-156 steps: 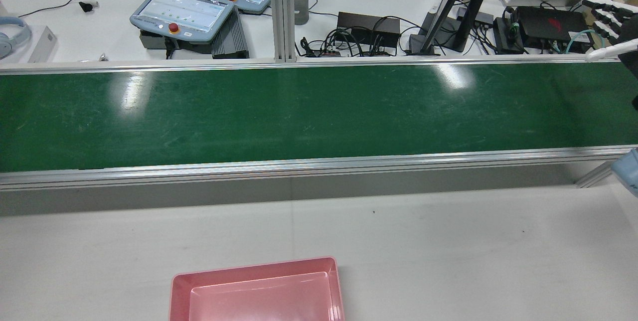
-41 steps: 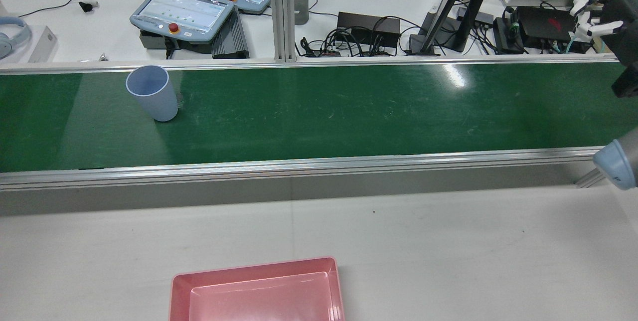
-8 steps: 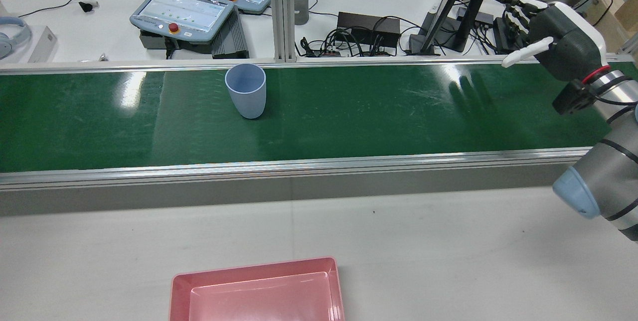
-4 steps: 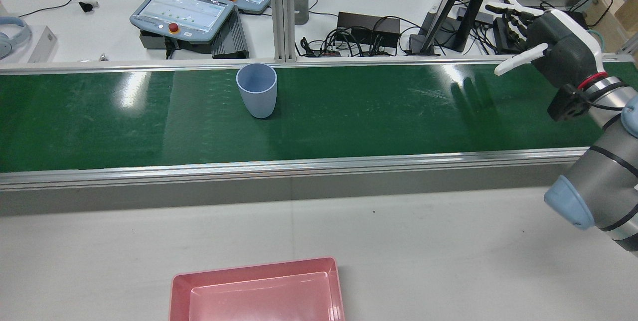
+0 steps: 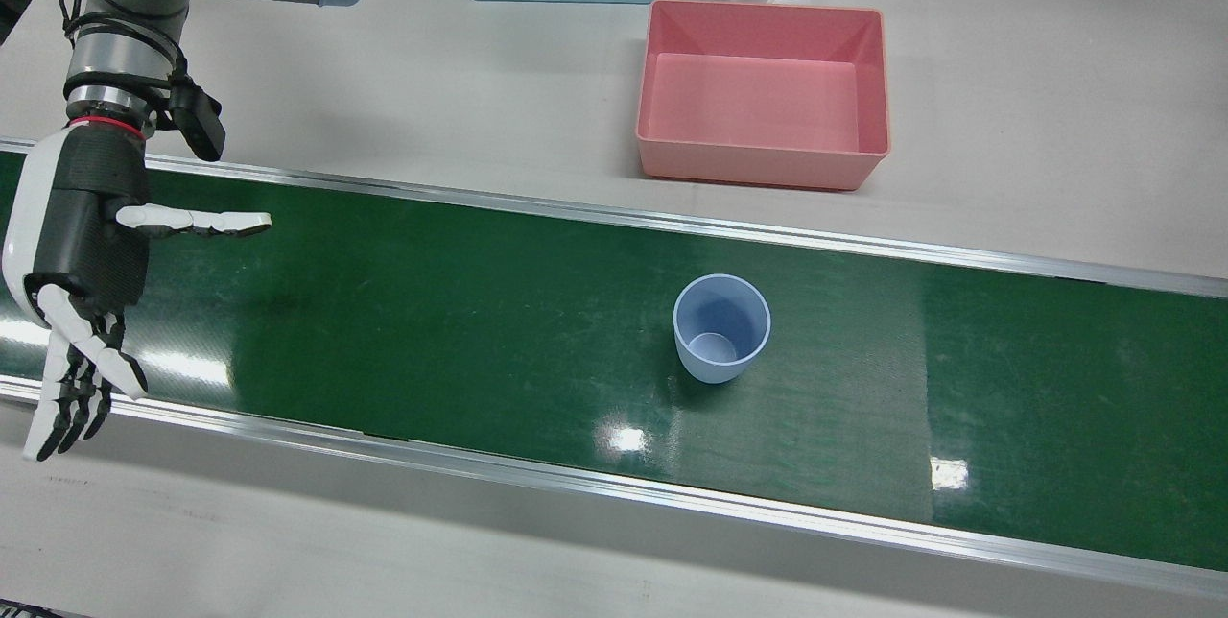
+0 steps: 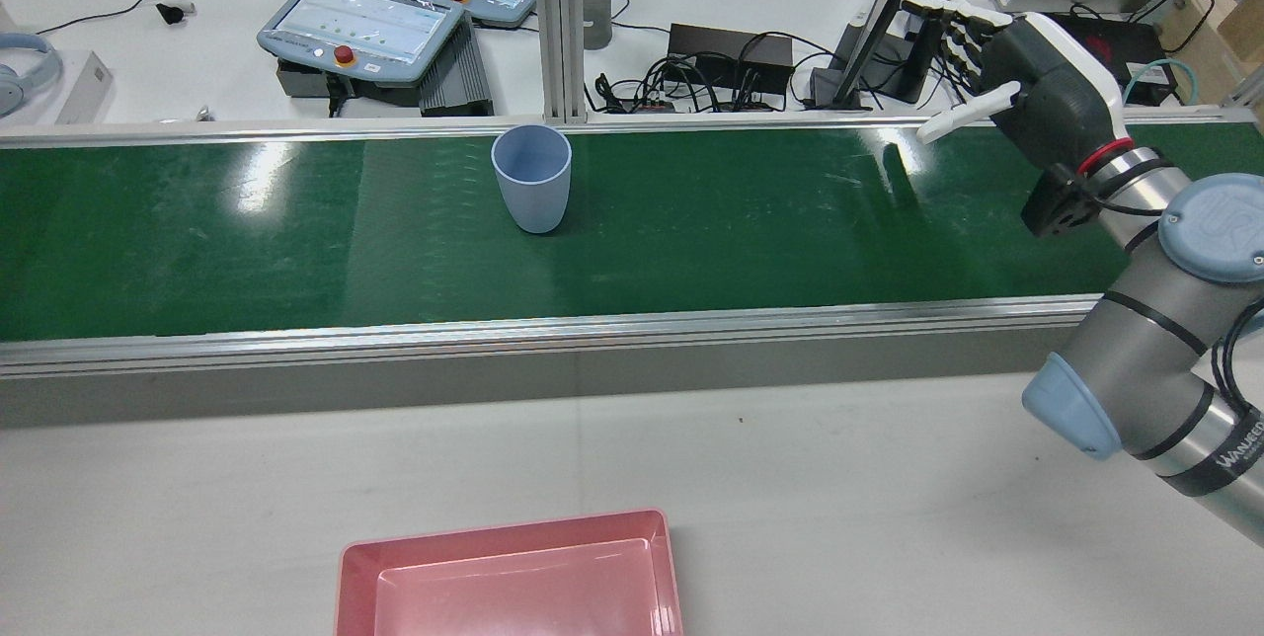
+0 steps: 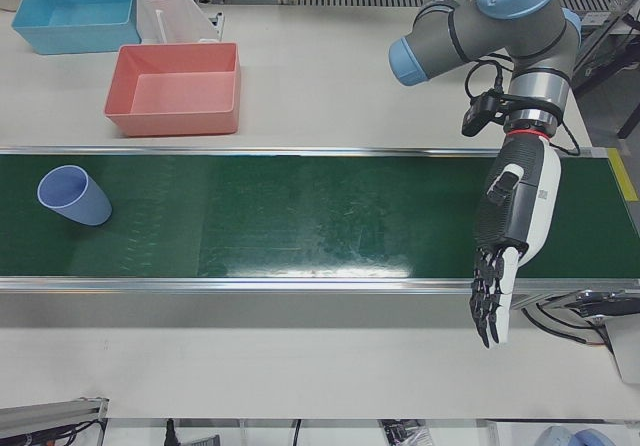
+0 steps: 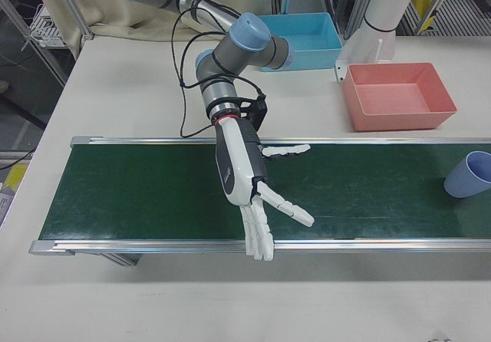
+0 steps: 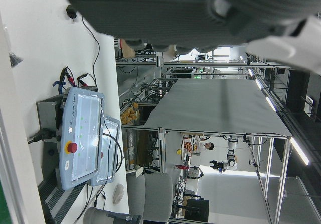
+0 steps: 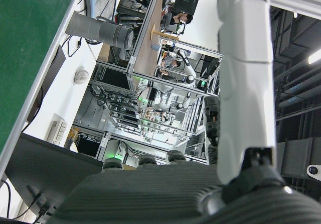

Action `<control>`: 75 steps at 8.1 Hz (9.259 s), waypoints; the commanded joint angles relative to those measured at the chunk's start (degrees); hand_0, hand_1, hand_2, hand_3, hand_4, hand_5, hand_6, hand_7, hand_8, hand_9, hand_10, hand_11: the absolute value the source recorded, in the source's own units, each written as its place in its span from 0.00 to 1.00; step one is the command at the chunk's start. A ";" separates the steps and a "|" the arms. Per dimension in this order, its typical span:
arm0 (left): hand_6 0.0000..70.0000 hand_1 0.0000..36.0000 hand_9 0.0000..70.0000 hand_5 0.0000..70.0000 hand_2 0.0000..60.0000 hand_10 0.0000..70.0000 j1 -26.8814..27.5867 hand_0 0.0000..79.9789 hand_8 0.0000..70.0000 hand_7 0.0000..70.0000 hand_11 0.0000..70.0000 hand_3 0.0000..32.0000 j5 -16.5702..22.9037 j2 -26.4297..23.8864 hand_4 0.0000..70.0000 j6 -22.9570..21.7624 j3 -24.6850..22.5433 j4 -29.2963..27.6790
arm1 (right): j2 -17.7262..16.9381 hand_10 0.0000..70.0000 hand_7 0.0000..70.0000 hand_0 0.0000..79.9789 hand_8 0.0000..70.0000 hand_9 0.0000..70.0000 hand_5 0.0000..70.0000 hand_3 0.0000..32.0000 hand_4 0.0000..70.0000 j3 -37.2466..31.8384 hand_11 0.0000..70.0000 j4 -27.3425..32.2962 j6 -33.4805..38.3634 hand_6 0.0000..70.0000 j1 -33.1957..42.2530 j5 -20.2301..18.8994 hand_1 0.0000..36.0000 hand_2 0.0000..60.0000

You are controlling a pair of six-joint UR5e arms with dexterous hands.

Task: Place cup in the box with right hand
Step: 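Swing the right hand over the belt toward the blue cup, then lower the open right hand beside the cup on the belt, then close the right hand fingers around the blue cup and lift, then carry the cup with the right hand down over the pink tray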

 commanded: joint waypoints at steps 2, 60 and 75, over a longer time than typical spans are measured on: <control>0.00 0.00 0.00 0.00 0.00 0.00 -0.05 0.00 0.00 0.00 0.00 0.00 0.00 0.00 0.00 0.00 0.00 0.00 | 0.30 0.00 0.00 0.90 0.00 0.00 0.12 0.00 0.02 -0.31 0.04 1.16 -2.00 0.02 -0.76 -0.03 0.59 0.00; 0.00 0.00 0.00 0.00 0.00 0.00 -0.05 0.00 0.00 0.00 0.00 0.00 0.00 0.00 0.00 0.00 -0.09 0.09 | 0.68 0.45 1.00 1.00 0.72 1.00 0.31 0.00 0.65 23.68 0.70 -7.10 -22.19 0.43 -19.35 -9.72 1.00 1.00; 0.00 0.00 0.00 0.00 0.00 0.00 -0.05 0.00 0.00 0.00 0.00 0.00 0.00 0.00 0.00 0.00 0.00 0.00 | 5.40 0.00 0.00 0.76 0.00 0.00 0.08 0.00 0.09 19.81 0.01 -8.77 -45.34 0.02 -45.32 1.82 0.30 0.00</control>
